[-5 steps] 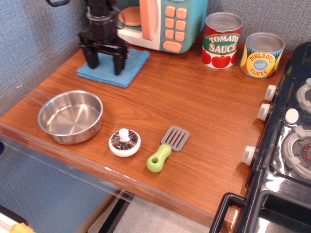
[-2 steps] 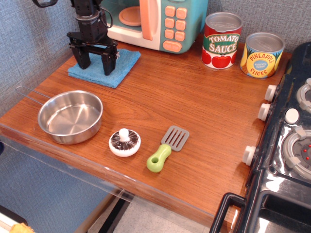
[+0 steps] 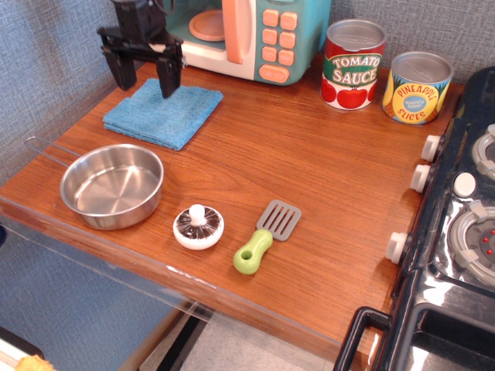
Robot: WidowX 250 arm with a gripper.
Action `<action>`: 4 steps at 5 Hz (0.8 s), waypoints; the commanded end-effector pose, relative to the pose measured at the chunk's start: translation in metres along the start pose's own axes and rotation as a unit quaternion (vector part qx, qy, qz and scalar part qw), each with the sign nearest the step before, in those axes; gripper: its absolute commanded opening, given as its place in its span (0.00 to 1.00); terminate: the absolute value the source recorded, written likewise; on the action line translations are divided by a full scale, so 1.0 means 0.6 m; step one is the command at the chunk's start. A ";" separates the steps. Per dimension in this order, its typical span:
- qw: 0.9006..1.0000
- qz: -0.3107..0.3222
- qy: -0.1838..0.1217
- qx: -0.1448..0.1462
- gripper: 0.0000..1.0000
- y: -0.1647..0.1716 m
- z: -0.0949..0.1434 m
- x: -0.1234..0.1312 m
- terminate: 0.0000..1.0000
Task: Move the cloth to the far left parallel from where it is
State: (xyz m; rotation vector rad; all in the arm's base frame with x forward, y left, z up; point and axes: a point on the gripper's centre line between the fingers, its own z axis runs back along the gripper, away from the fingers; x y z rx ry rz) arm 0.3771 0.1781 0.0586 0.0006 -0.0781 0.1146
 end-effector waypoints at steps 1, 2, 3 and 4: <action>0.998 -0.031 -0.043 0.023 1.00 -0.017 0.100 -0.006 0.00; 0.998 -0.050 -0.044 0.021 1.00 -0.036 0.110 -0.015 0.00; 0.998 -0.050 -0.044 0.021 1.00 -0.036 0.110 -0.015 0.00; 0.998 -0.050 -0.044 0.021 1.00 -0.036 0.110 -0.015 0.00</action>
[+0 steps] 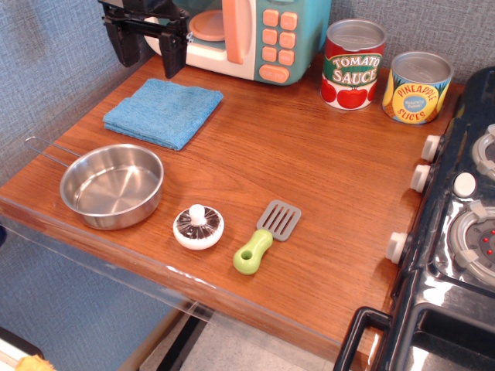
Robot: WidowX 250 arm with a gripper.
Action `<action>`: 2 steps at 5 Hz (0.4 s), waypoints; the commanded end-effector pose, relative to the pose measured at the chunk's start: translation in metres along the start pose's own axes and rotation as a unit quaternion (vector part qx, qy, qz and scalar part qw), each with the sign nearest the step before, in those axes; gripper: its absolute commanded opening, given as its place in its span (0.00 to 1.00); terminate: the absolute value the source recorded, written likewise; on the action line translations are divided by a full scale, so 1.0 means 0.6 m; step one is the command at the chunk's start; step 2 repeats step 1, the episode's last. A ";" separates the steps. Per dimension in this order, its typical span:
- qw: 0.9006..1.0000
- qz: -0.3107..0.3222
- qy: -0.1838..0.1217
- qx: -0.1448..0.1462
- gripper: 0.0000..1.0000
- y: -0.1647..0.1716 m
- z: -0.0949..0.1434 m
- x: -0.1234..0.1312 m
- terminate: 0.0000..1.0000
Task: Move the cloth to the far left parallel from where it is
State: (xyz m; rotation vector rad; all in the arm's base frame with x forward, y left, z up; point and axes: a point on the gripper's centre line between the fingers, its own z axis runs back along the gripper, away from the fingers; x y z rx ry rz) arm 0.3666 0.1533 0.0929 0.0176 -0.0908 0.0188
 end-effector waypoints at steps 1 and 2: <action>0.999 -0.002 -0.037 0.016 1.00 0.004 0.051 0.002 1.00; 0.999 -0.002 -0.037 0.016 1.00 0.004 0.051 0.002 1.00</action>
